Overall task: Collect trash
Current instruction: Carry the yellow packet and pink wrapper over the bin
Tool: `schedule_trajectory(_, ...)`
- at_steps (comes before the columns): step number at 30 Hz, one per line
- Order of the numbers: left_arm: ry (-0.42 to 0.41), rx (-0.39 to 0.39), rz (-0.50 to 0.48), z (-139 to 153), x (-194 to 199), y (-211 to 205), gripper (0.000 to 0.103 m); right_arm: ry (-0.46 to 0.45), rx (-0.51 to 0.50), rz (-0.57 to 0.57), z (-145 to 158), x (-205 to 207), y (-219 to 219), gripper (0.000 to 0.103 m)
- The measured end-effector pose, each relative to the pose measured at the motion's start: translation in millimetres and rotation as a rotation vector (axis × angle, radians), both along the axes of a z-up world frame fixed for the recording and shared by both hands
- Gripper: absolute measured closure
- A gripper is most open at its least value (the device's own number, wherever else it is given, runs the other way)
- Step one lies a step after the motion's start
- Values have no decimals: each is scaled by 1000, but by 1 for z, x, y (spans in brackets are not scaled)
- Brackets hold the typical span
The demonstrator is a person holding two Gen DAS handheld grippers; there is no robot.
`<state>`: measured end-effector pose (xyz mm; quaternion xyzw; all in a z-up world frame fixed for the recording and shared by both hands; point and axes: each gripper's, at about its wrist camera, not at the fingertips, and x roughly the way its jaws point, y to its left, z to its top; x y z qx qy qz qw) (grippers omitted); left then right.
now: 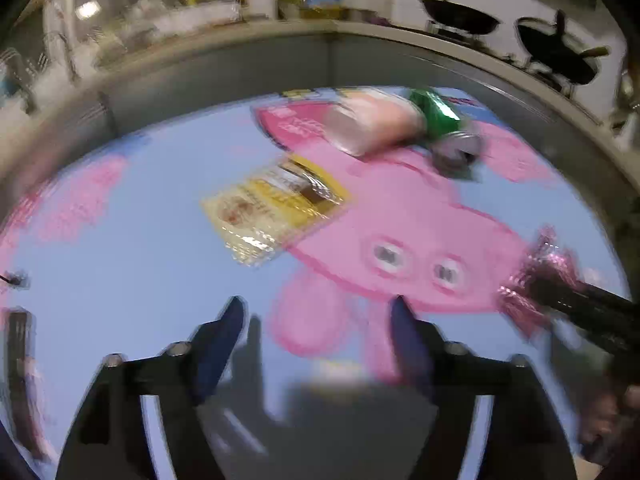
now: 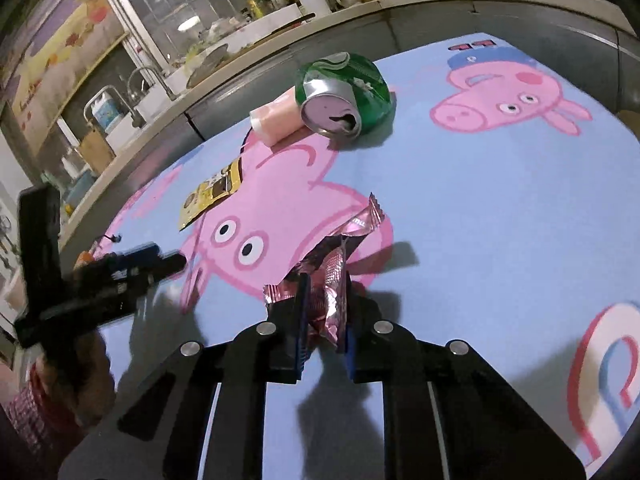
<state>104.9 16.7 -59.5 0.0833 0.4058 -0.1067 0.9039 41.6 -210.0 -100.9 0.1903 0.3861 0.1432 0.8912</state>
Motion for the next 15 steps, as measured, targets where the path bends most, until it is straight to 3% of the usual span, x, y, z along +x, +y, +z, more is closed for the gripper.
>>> schedule_trajectory(2, -69, 120, 34, 3, 13, 6, 12, 1, 41, 0, -3, -1, -5, 88)
schedule_trajectory(4, -138, 292, 33, -1, 27, 5, 11, 4, 65, 2, -5, 0, -7, 88)
schedule_trajectory(6, -125, 381, -11, -10, 44, 4, 11, 7, 90, 2, -6, 2, -9, 88)
schedule_trajectory(10, -106, 383, -140, -14, 62, -1, 4, 10, 113, 1, -7, 3, -11, 88)
schedule_trajectory(15, 54, 202, -200, -12, 106, 13, 3, 9, 116, 1, -7, 4, -10, 88)
